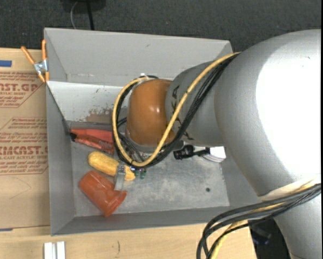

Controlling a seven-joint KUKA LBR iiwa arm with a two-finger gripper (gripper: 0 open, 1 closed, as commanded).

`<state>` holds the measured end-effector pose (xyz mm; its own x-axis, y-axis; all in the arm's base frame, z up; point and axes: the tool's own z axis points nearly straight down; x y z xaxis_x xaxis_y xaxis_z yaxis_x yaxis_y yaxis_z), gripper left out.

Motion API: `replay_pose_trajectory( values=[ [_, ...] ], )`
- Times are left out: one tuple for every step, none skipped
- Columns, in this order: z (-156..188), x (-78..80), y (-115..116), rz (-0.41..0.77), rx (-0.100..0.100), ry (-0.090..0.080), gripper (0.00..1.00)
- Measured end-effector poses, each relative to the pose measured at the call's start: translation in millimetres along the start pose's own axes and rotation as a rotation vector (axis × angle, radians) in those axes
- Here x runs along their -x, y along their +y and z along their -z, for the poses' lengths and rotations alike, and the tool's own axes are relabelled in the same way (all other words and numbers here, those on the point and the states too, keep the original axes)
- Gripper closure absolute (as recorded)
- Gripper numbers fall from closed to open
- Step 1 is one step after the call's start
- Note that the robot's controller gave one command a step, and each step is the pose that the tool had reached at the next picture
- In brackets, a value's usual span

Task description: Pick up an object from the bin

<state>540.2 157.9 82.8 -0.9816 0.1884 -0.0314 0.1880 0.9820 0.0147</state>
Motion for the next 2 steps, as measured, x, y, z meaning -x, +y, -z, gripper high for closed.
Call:
replay_pose_trajectory(
  values=[
    [-27.0,-8.1,-2.5,-0.034,-0.009,0.024,1.0],
    [-25.8,-8.1,-2.4,-0.039,-0.01,0.024,1.0]
  ],
)
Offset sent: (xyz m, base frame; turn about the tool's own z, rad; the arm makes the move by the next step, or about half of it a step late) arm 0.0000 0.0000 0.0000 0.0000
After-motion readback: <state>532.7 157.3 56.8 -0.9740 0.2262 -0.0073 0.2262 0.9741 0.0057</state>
